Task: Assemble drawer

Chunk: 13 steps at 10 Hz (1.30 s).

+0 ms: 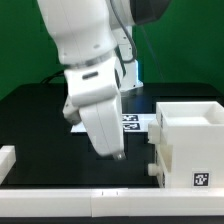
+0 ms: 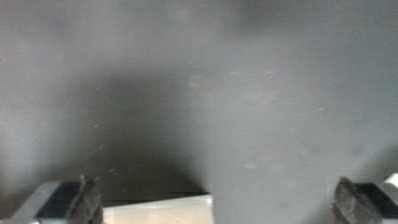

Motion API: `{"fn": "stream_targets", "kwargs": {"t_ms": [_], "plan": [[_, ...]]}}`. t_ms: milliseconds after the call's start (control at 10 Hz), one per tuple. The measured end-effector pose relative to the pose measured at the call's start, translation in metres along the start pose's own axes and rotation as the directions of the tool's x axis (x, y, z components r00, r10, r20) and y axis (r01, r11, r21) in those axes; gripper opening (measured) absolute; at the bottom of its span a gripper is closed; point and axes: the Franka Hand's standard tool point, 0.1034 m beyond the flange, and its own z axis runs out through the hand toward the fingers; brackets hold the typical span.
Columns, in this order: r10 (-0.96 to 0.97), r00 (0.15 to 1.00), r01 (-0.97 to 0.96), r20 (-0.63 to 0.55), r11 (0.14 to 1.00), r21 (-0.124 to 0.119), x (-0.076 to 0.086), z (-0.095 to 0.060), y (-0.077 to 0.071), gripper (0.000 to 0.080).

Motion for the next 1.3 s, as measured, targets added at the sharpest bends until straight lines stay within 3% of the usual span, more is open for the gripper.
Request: {"fn": "stream_targets", "kwargs": {"t_ms": [600,700,800,1000,1200,1300], "plan": [[0.001,1.0,-0.001,-0.004,1.0,0.007,0.0,0.004,-0.001,0.0649],[0.024,1.0,-0.024,-0.002,1.0,-0.005,-0.002,0.003,-0.002,0.0649],[0.079,0.997,-0.079,0.014,0.996,-0.042,-0.008,-0.004,-0.01,0.0649],[0.21,0.977,-0.205,0.039,0.972,-0.114,-0.006,-0.015,-0.032,0.0649],[0.336,0.941,-0.326,0.041,0.931,-0.163,0.006,-0.024,-0.048,0.0649],[0.34,0.939,-0.329,0.042,0.93,-0.164,0.012,-0.026,-0.051,0.0649]]}}
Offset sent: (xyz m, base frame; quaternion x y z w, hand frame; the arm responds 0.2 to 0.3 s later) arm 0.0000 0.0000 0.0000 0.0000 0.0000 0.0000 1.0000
